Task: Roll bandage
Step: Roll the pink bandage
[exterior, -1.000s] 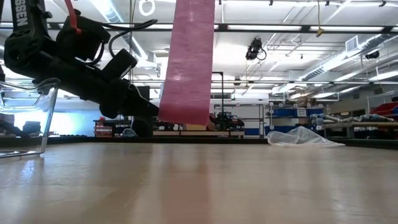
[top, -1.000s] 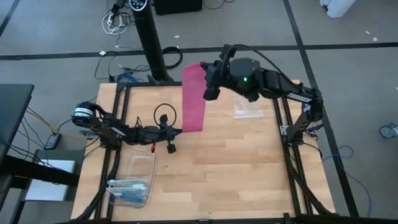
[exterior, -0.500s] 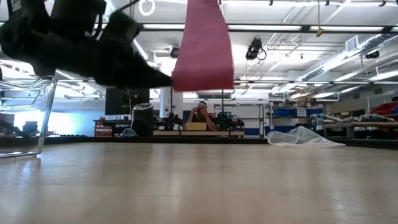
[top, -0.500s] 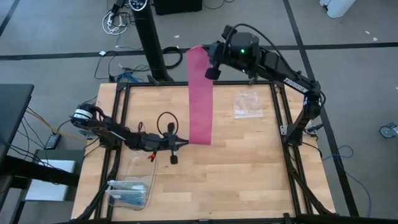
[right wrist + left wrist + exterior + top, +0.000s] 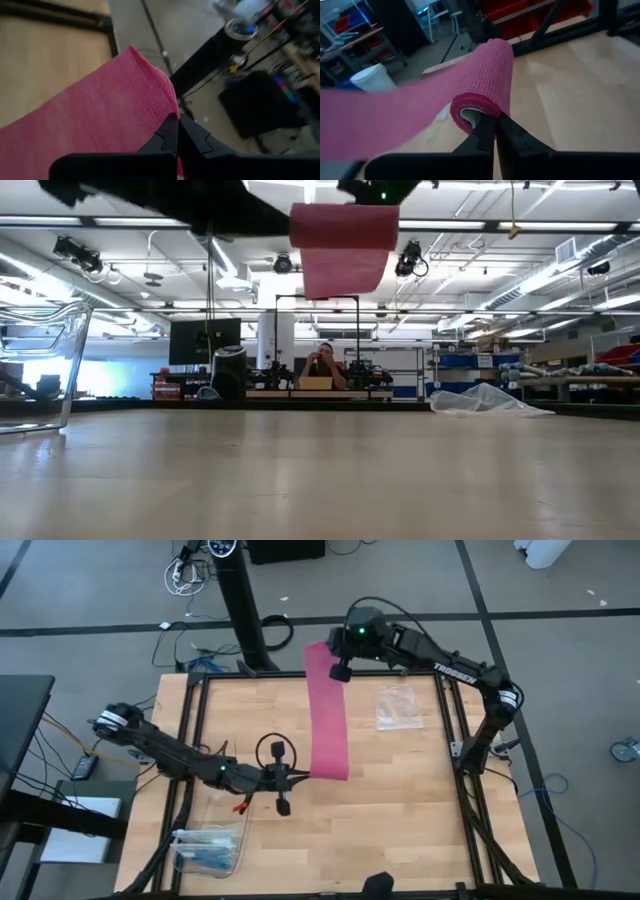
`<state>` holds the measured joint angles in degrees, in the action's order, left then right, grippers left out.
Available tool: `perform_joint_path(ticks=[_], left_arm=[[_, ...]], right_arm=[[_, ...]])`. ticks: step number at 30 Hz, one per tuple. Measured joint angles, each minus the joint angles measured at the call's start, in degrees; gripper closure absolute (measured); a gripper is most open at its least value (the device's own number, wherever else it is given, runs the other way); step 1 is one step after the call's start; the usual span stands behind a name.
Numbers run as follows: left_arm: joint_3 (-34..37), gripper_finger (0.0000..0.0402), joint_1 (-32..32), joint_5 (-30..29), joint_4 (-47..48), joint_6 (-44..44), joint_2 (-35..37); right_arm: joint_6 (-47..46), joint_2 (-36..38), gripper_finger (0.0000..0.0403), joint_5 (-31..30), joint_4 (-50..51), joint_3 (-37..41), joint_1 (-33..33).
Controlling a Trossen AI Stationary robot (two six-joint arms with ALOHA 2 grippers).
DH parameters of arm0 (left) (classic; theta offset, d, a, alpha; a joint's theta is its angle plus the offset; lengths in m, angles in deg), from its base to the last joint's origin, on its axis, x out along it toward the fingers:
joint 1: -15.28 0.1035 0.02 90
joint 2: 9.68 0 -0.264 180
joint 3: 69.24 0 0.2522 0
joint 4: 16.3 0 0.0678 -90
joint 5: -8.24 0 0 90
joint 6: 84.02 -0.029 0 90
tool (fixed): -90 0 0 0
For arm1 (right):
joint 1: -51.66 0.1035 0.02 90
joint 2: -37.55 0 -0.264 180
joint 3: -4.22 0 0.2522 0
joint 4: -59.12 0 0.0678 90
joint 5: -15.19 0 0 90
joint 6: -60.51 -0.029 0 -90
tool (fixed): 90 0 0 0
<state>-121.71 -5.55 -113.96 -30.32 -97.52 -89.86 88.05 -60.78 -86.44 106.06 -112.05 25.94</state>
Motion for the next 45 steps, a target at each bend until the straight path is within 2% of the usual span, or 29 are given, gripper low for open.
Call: perform_joint_path(ticks=[3, 8, 19, 25, 28, 31, 34, 38, 42, 45], left_arm=[[-2.79, 0.0395, -0.99, -2.13, 7.2, -0.14, 1.95], [-4.46, 0.0395, -2.13, -4.7, 10.29, -1.35, 3.39], [-4.47, 0.0395, -2.17, -6.26, 9.81, -1.51, 4.97], [-4.47, 0.0395, -2.08, -5.18, 10.16, -2.74, 8.13], [-4.47, 0.0396, -1.79, -2.49, 12.35, -2.99, 10.78], [-4.47, 0.0396, -1.12, -2.23, 16.34, -2.94, 13.77], [-4.47, 0.0396, -0.17, -2.07, 17.22, -4.34, 15.53], [-4.56, 0.0396, 1.65, 0.03, 16.45, -7.0, 17.73], [-4.84, 0.0396, 3.36, -0.09, 17.1, -8.16, 19.5], [-6.09, 0.0396, 4.43, -0.04, 18.37, -9.05, 20.74]], right_arm=[[-1.87, -0.02, 0.0403, 2.57, -1.79, 3.98, -0.84], [-5.86, -0.03, 0.0392, 7.05, -5.09, 8.85, -1.57], [-8.35, 0.12, 0.0272, 7.35, -4.05, 7.68, -0.65], [-7.14, 2.97, 0.0244, 7.17, 1.01, 5.15, 0.93], [-9.16, 7.19, 0.0246, 11.72, 5.61, 6.22, 0.86], [-11.18, 12.21, 0.0248, 20.83, 4.18, 14.59, -0.02], [-12.35, 18.4, 0.0248, 26.22, -6.02, 28.06, -0.28], [-16.19, 24.37, 0.0248, 26.87, -29.91, 48.27, 0.97], [-22.04, 25.21, 0.0247, 27.01, -58.09, 64.99, 3.9], [-25.7, 22.5, 0.0248, 27.06, -72.19, 72.13, 6.36]])
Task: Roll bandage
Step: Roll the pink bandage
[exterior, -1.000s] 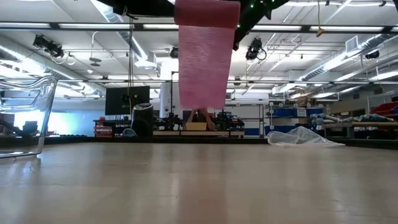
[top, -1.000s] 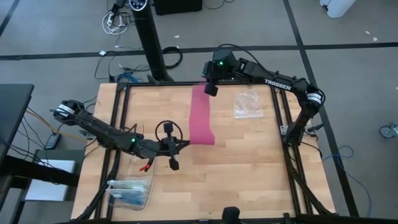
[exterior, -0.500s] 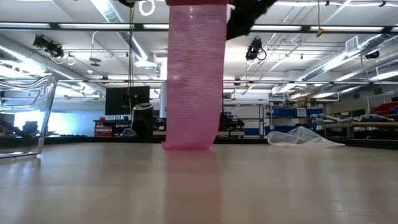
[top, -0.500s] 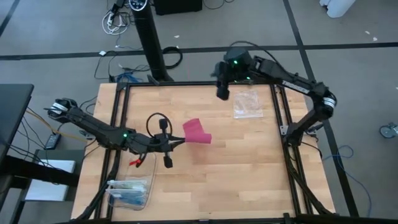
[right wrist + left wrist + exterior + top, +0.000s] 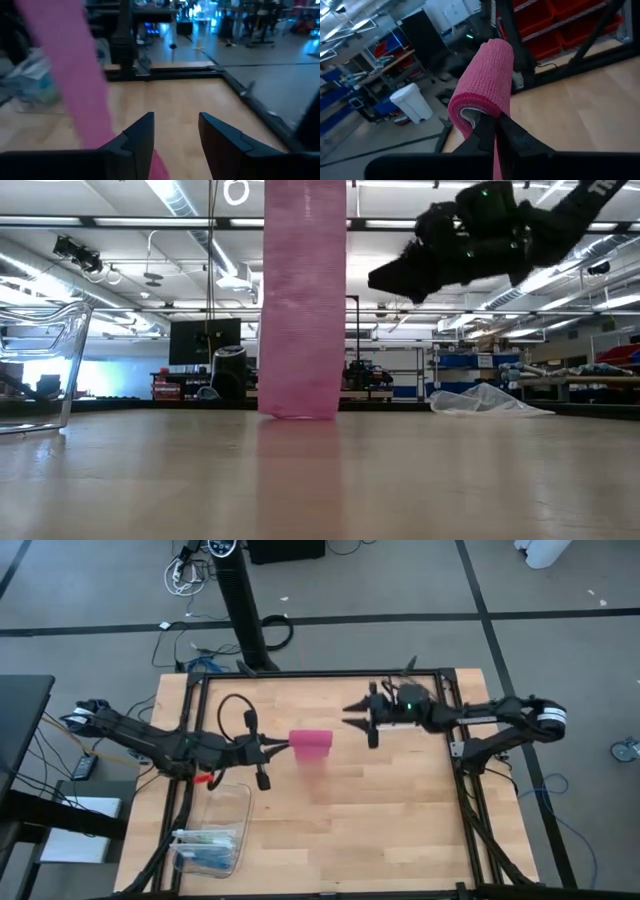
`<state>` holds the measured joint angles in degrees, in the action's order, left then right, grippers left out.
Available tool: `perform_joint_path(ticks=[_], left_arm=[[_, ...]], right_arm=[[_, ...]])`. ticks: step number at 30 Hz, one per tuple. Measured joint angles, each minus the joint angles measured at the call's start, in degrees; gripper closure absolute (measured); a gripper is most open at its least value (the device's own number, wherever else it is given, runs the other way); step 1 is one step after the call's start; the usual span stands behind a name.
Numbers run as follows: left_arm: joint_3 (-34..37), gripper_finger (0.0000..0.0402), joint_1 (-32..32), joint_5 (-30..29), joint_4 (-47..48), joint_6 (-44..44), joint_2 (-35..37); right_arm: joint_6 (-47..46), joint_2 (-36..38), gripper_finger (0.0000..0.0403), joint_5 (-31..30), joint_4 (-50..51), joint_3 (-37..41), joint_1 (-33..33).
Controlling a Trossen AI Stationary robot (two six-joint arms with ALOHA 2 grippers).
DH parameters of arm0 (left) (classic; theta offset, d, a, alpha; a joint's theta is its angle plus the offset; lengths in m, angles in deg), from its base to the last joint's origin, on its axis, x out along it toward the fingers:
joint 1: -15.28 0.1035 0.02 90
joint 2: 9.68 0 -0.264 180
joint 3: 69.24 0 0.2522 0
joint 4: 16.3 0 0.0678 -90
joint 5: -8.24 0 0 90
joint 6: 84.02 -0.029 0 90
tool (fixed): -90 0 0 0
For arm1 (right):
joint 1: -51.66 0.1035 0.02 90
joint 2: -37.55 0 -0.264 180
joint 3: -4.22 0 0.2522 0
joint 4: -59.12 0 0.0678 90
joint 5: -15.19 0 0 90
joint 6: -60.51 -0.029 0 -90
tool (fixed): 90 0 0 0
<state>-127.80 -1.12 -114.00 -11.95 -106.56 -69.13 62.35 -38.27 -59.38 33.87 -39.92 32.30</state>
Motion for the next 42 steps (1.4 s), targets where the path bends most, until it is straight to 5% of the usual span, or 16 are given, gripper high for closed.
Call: perform_joint_path(ticks=[8, 18, 24, 42], left_arm=[[-7.8, 0.0396, 2.56, -0.01, 7.04, -2.86, -0.15], [-11.67, 0.0396, 5.24, 0.05, 8.26, -5.88, -0.04], [-11.69, 0.0396, 7.1, -0.03, 8.11, -5.92, -0.08], [-11.69, 0.0396, 7.91, -0.03, 8.2, -7.23, -0.08]], right_arm=[[-4.42, -8.12, 0.0237, 0.68, -7.83, 2.43, 5.99], [-12.05, -21.15, 0.0154, -0.45, -23.82, 2.2, 7.26], [-14.78, -26.86, 0.0132, -0.33, -24.42, -1.18, 9.75], [-15.12, -23.25, 0.0115, -2.27, -23.94, 2.52, 8.06]])
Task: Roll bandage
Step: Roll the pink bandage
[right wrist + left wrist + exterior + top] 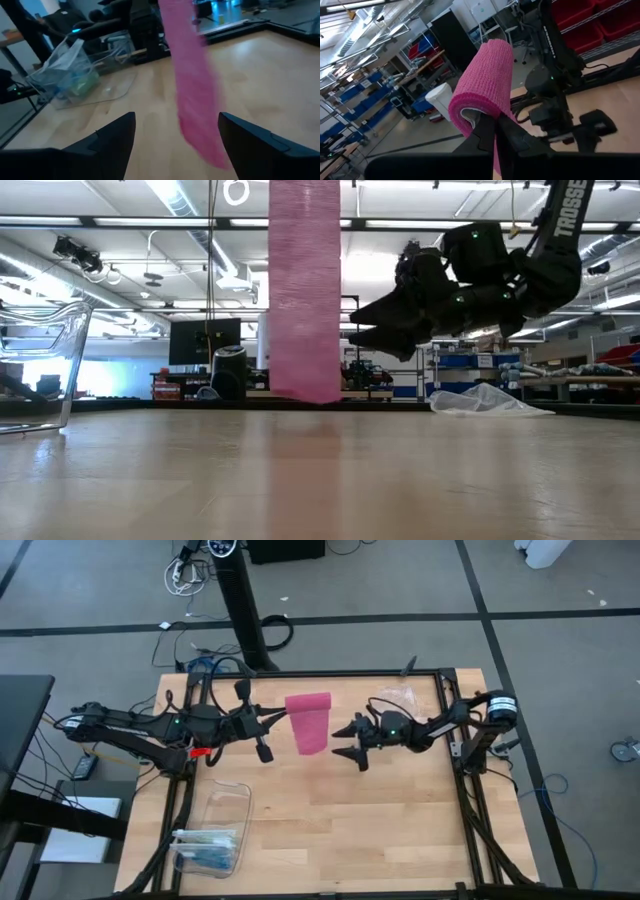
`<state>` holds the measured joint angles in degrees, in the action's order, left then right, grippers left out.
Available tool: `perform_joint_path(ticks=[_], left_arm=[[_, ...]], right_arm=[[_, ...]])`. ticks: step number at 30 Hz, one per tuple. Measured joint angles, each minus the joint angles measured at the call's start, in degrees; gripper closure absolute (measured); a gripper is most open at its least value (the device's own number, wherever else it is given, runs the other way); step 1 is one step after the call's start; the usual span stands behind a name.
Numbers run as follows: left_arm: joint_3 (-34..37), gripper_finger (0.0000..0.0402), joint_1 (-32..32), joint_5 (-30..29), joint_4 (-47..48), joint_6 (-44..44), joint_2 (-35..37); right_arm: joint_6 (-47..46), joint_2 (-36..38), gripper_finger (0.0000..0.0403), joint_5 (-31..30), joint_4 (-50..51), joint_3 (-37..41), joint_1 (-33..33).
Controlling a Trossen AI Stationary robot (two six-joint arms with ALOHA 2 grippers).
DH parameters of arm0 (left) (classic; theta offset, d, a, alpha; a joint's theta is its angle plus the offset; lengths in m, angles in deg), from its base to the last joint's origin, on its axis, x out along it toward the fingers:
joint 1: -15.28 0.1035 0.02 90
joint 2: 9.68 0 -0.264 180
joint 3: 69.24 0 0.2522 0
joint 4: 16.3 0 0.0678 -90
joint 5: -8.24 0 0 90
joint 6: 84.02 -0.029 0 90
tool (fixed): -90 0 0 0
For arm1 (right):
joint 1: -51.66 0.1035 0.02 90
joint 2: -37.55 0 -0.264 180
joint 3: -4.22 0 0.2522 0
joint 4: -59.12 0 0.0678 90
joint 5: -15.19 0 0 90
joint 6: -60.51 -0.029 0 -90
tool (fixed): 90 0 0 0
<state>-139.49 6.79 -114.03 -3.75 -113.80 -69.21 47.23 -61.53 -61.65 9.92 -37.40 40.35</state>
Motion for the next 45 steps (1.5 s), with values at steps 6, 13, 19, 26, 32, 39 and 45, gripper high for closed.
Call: perform_joint_path(ticks=[6, 13, 19, 26, 32, 39, 45], left_arm=[[0.0, 0.0396, 0.0, 0.0, -0.21, 0.03, 0.0], [0.0, 0.0396, 0.0, -0.02, -0.09, 0.07, -0.02], [0.0, 0.0396, 0.43, -0.04, -0.14, -0.13, -0.02], [0.0, 0.0396, 0.75, -0.22, -1.34, -1.19, -0.02], [0.0, 0.0396, 1.05, -0.26, -3.75, -1.94, 0.41], [0.0, 0.0396, 1.05, -0.26, -6.37, -3.11, 0.84], [0.0, 0.0396, 1.05, -1.48, -6.82, -4.7, 2.19]], right_arm=[[2.38, -4.58, 0.0121, -3.0, 0.04, -3.07, -0.14], [0.85, -4.89, 0.0113, -1.09, -1.33, -2.69, -1.84], [0.22, -4.89, 0.0113, -1.58, 0.39, -5.9, 0.24], [2.36, -4.89, 0.0143, -3.13, 7.36, -8.94, 2.51], [1.5, -4.89, 0.0173, -4.88, 8.25, -9.09, 3.34], [1.99, -4.91, 0.0232, -7.14, 8.7, -9.09, 4.72], [1.47, -4.91, 0.0362, -7.8, 8.96, -9.0, 6.82]])
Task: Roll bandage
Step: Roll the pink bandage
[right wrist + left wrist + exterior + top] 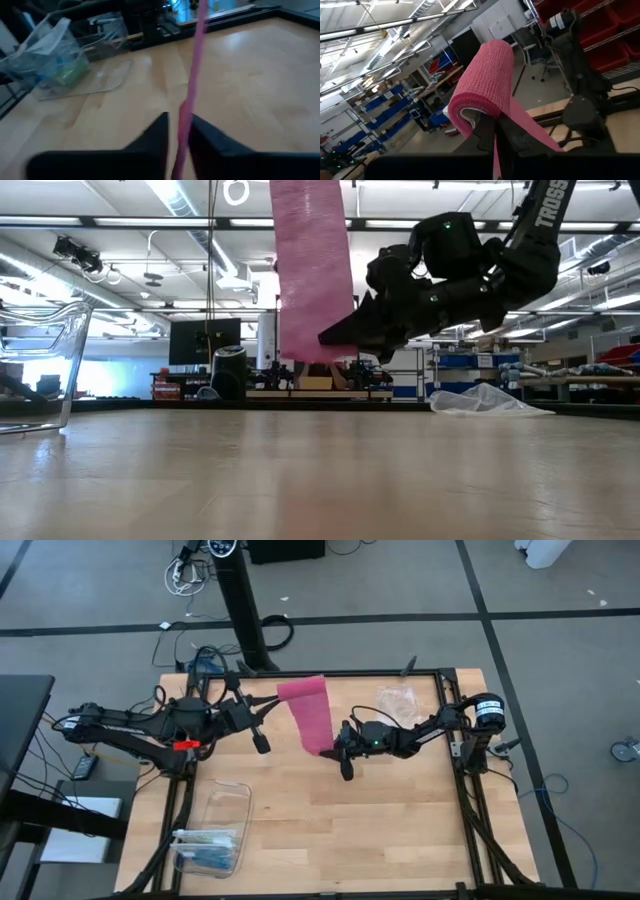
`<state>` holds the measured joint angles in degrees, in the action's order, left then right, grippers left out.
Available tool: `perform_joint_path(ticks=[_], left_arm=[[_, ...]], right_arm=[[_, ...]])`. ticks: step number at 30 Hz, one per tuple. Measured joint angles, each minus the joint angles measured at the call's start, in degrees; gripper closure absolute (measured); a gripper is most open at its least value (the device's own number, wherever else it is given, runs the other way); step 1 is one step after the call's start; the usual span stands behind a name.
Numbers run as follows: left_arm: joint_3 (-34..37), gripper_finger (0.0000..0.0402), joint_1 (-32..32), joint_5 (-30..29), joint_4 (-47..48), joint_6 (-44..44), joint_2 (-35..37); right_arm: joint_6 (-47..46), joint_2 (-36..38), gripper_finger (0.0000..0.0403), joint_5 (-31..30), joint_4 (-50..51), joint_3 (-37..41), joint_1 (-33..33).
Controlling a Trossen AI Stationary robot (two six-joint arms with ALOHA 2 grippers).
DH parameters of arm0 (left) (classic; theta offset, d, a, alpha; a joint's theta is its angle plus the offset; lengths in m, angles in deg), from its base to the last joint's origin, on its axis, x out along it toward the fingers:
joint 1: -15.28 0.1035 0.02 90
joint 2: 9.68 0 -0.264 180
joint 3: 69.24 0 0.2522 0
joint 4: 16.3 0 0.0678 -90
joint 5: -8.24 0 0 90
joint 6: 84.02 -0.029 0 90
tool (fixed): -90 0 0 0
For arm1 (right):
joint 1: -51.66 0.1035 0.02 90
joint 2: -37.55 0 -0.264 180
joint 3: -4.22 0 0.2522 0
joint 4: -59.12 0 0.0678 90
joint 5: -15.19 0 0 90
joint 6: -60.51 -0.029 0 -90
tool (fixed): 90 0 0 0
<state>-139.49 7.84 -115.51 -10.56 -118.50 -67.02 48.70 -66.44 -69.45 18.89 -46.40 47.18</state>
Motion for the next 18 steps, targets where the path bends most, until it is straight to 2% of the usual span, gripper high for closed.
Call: perform_joint_path(ticks=[2, 6, 12, 15, 18], left_arm=[[0.02, 0.0396, 0.02, -1.29, 0.53, -0.66, 0.45], [0.02, 0.0397, 1.2, -4.19, 4.9, -1.07, 1.42], [3.0, 0.0397, 5.19, -4.36, 6.7, 0.15, 1.79], [6.4, 0.0397, 7.33, -3.8, 5.44, 0.4, 1.83], [10.92, 0.0397, 8.69, -0.88, 3.12, 2.39, 1.81]], right_arm=[[0.03, 0.0, 0.0391, 0.01, -0.16, 0.0, 1.12], [-1.42, 0.89, 0.0392, 1.98, -0.13, 0.02, 3.89], [-2.53, 3.62, 0.0398, 2.36, 0.29, 0.02, 9.04], [-3.14, 5.85, 0.04, 0.32, 0.39, 0.02, 11.56], [-2.83, 8.81, 0.0401, -3.02, 1.48, 0.02, 14.45]])
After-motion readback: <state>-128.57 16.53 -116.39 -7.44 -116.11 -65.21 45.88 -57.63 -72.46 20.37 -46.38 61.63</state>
